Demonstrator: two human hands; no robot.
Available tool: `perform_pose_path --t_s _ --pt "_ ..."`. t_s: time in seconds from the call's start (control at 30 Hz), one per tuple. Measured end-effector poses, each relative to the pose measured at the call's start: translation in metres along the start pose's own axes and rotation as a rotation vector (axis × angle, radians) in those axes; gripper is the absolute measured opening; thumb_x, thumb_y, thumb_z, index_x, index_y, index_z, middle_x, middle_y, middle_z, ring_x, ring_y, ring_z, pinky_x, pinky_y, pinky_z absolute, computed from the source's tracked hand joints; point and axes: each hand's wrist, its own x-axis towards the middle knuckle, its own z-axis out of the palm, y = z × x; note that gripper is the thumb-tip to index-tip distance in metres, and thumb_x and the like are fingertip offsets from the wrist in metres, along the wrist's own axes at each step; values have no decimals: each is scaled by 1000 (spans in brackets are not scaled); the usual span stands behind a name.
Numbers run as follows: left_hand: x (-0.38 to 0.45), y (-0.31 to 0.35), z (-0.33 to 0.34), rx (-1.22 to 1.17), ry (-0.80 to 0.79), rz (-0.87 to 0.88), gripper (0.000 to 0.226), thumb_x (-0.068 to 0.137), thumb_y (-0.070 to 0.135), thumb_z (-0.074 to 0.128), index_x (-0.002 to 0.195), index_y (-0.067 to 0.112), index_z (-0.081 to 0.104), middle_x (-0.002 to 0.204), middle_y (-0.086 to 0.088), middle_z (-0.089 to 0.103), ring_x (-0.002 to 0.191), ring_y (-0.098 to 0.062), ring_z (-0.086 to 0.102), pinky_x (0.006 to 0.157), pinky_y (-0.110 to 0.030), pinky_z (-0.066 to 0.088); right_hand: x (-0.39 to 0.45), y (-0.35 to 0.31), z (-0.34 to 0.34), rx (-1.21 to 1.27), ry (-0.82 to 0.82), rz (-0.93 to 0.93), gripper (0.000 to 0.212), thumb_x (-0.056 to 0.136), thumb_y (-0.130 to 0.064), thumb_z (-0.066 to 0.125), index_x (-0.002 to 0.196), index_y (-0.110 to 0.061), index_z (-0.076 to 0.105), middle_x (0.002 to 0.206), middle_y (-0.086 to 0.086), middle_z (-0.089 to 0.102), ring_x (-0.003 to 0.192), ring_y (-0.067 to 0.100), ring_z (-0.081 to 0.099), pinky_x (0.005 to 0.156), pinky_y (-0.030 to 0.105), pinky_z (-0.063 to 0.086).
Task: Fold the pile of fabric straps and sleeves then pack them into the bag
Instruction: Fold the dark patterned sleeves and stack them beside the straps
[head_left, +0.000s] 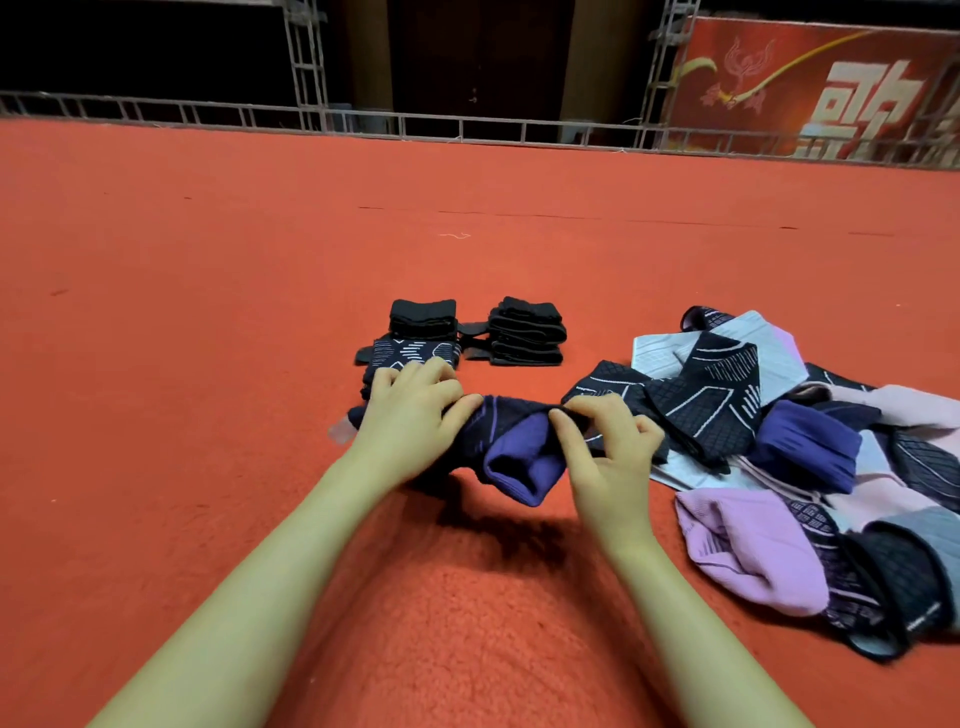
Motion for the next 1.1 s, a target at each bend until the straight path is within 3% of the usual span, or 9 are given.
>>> perform_pose_path --t_s 0.13,0.2,0.3,0.37,0.47,0.67,0.83,0.97,1.1 --pt "0 12 15 171 -121 -77 42 85 45 37 91 17 68 101 0 65 86 -27 61 75 -37 38 9 10 8 -148 -147 329 21 85 -31 62 106 -28 66 101 -11 48 97 13 48 81 28 18" --pt "-13 17 28 56 -200 -108 48 86 44 35 111 17 65 119 -2 62 101 -27 58 79 -41 42 2 17 8 -189 -177 296 30 85 -33 57 113 -24 64 104 -11 43 97 11 40 79 27 17" --pt "-36 23 39 -5 -276 -82 51 87 43 30 115 18 64 122 -2 62 109 -24 59 83 -44 41 -22 26 2 -186 -291 106 25 84 -41 47 103 -29 58 99 -16 50 93 9 48 75 27 18" --pt "-48 25 43 -16 -386 -99 71 84 50 10 130 21 56 138 0 52 129 -20 46 99 -45 29 -40 33 0 -219 -422 24 23 85 -45 47 105 -35 49 103 -16 54 96 9 52 77 27 18" --pt "-61 17 54 -38 -432 -138 87 76 54 -11 146 28 34 155 7 27 145 -12 16 110 -31 5 -52 37 3 -292 -539 -35 53 75 -63 52 120 -34 47 119 -12 57 106 5 45 77 24 15" --pt "-66 12 56 -216 -181 -80 43 91 42 36 127 25 51 139 0 50 133 -14 31 101 -27 12 -48 46 27 -390 -536 9 96 58 -77 53 132 -15 47 136 3 52 122 16 42 91 29 18" --pt "-64 11 63 -128 -188 -4 33 88 38 45 113 22 59 130 -1 56 121 -18 40 90 -32 22 -42 63 41 -474 -307 129 66 78 -63 45 118 -12 56 120 5 56 107 22 48 88 35 23" --pt "-54 15 70 1 -343 -50 46 88 39 35 120 22 64 130 1 59 124 -20 49 97 -39 33 -32 69 47 -528 -183 108 35 81 -45 44 100 -17 54 92 6 54 81 29 53 76 36 24" --pt "-47 16 82 93 -481 -142 51 101 45 23 151 32 20 159 10 11 147 -13 3 115 -37 -1 -29 72 50 -511 -263 -54 20 84 -33 43 88 -19 57 83 -3 57 73 23 57 71 34 22"
